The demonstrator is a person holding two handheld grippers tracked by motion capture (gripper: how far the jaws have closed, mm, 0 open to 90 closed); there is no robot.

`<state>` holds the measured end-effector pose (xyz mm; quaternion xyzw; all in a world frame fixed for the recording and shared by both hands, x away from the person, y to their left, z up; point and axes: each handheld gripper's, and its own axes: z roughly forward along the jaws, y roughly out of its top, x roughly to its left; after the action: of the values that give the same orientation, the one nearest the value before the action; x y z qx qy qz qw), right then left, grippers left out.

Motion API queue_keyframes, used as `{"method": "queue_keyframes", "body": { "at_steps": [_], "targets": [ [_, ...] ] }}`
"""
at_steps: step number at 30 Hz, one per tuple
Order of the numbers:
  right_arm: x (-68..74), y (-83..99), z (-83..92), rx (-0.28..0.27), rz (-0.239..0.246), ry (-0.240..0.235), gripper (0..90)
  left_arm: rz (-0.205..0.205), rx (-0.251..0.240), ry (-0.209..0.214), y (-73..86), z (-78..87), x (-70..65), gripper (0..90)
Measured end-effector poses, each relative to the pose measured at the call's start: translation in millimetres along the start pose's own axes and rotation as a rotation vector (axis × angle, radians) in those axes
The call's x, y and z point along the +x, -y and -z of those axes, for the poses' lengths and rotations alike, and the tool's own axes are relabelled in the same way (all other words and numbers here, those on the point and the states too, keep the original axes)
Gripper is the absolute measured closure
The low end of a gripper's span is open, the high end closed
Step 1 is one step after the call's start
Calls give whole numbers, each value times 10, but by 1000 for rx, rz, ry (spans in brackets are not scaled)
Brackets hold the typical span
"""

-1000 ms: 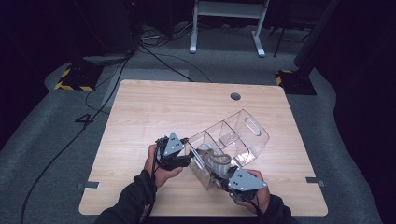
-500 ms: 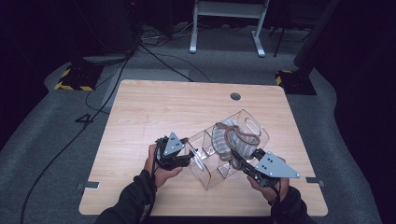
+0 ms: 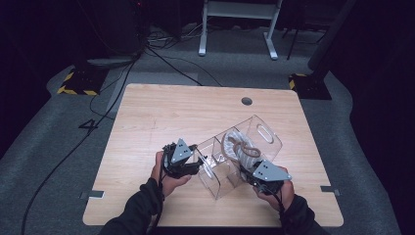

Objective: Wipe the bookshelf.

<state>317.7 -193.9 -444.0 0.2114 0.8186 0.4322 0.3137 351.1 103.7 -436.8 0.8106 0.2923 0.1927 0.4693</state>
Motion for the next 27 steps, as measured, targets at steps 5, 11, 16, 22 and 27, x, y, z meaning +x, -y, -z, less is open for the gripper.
{"method": "queue_keyframes", "body": {
  "at_steps": [5, 11, 16, 22, 27],
  "targets": [
    [101, 187, -189, 96, 1, -41, 708, -2, 3, -5, 2, 4, 7, 462],
    [166, 275, -332, 144, 4, -57, 708, 0, 3, -3, 7, 6, 18, 463],
    [154, 258, -329, 143, 21, -51, 706, 0, 5, -5, 4, 3, 17, 463],
    [-1, 52, -136, 14, -35, -3, 706, 3, 4, -1, 6, 1, 21, 463],
    [-59, -167, 75, -104, -60, 54, 706, 2, 4, -5, 6, -3, 17, 463]
  ]
}}
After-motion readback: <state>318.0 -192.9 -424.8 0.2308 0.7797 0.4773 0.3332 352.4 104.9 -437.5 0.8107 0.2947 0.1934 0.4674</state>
